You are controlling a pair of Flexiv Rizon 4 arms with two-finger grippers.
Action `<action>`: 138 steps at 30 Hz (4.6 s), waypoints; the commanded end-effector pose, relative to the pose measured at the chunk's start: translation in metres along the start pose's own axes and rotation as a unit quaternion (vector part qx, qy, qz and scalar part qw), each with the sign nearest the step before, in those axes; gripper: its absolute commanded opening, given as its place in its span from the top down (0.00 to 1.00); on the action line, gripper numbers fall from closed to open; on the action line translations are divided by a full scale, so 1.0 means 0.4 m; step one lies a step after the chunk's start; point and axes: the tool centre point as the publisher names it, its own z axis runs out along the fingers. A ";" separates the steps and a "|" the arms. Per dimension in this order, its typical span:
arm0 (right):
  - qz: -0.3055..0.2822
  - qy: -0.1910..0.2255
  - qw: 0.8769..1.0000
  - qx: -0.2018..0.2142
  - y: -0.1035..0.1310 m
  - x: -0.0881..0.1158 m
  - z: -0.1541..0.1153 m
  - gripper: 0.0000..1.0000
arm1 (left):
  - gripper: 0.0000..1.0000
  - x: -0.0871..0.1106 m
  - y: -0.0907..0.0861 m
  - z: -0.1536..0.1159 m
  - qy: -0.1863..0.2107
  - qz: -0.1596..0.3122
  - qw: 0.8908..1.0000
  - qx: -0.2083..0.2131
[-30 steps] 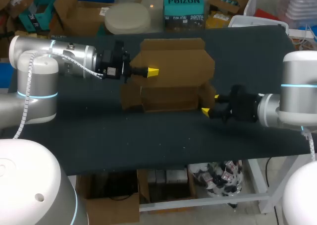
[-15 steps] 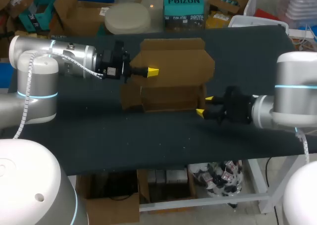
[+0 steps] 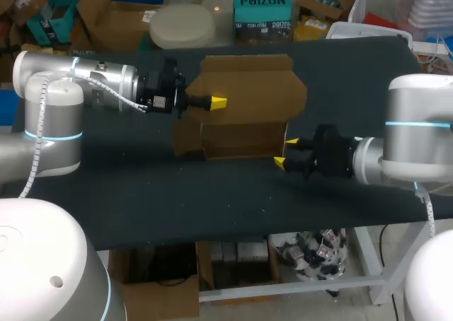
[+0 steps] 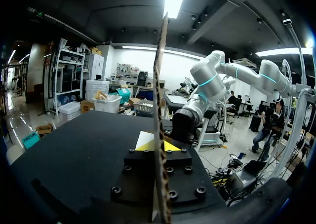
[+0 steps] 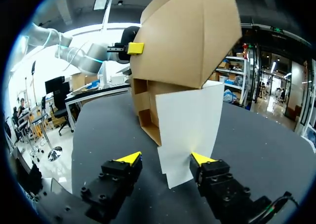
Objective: Assemble the packaging by folding the flat box into shape, placing the metal phone stand inside, and closing the box properly
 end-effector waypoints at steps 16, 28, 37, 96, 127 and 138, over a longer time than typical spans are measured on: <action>0.017 -0.010 1.000 -0.013 -0.017 0.022 -0.011 0.31 | 1.00 -0.002 0.008 -0.001 0.003 0.000 1.000 -0.001; 0.017 -0.011 1.000 -0.007 -0.031 0.006 -0.092 0.29 | 1.00 -0.002 0.008 -0.001 0.003 0.000 1.000 -0.001; 0.008 0.026 1.000 0.000 -0.047 -0.001 -0.166 0.28 | 1.00 -0.002 0.008 -0.001 0.003 0.000 1.000 -0.001; -0.148 0.157 0.976 0.006 0.000 -0.087 -0.082 0.51 | 1.00 -0.002 0.008 -0.001 0.003 0.000 1.000 -0.001; -0.103 0.144 0.984 -0.001 0.020 -0.091 0.014 0.59 | 1.00 -0.002 0.008 -0.001 0.003 0.000 1.000 -0.001; -0.077 0.103 0.992 -0.015 0.024 -0.072 0.019 0.62 | 1.00 -0.002 0.008 -0.001 0.003 0.000 1.000 -0.001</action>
